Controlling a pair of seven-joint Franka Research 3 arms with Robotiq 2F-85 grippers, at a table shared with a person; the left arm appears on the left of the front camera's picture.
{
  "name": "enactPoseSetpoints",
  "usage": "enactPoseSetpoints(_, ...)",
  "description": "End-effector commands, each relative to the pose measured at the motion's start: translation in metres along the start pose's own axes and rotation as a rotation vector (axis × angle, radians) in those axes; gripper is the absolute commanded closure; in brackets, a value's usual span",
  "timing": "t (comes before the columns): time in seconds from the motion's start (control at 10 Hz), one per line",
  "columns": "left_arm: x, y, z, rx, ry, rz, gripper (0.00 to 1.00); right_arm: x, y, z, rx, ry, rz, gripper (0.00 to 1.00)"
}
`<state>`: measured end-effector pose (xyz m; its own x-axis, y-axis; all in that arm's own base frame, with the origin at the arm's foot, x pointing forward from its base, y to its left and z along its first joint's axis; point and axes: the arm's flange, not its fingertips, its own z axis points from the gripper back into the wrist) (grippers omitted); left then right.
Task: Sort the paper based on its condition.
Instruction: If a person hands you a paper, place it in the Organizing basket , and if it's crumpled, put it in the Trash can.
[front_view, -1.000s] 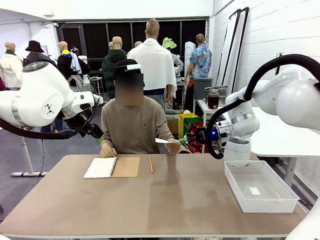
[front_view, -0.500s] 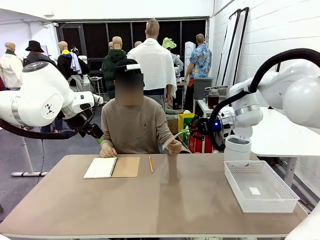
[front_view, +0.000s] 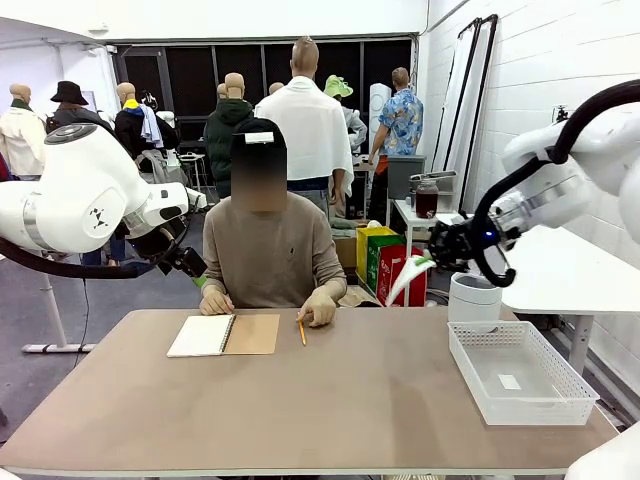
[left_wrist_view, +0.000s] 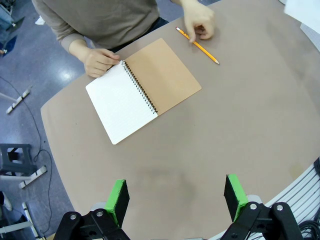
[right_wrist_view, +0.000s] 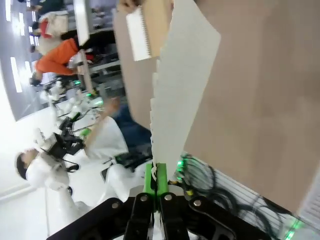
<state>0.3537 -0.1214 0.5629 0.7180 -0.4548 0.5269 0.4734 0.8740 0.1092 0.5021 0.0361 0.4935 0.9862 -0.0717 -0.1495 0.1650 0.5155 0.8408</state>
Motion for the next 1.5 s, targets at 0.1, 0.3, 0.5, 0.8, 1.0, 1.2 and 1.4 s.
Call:
enactPoseSetpoints(0.1,-0.001,0.001,0.000,0.003,0.000,-0.003,0.00,-0.031,-0.028,0.026,-0.204,-0.023,0.050,1.00)
enactPoseSetpoints(0.3,-0.001,0.001,0.000,0.003,0.000,-0.003,0.00,-0.029,-0.028,0.027,-0.291,-0.014,0.023,1.00)
enactPoseSetpoints(0.5,-0.001,0.001,0.000,0.003,0.000,-0.003,0.00,-0.031,-0.034,0.036,-0.253,-0.004,0.042,1.00)
enactPoseSetpoints(0.8,-0.001,0.001,0.000,0.003,0.000,-0.003,0.00,-0.031,-0.034,0.036,-0.253,-0.004,0.042,1.00)
enactPoseSetpoints(1.0,-0.001,0.001,0.000,0.003,0.000,-0.003,0.00,-0.033,-0.043,0.043,-0.323,-0.029,0.061,1.00)
enactPoseSetpoints(1.2,-0.001,0.001,0.000,0.003,0.000,-0.003,0.00,-0.039,-0.080,0.054,-0.389,-0.047,0.073,1.00)
enactPoseSetpoints(1.4,-0.001,0.001,0.000,0.003,0.000,-0.003,0.00,-0.038,-0.107,0.053,-0.443,-0.048,0.073,1.00)
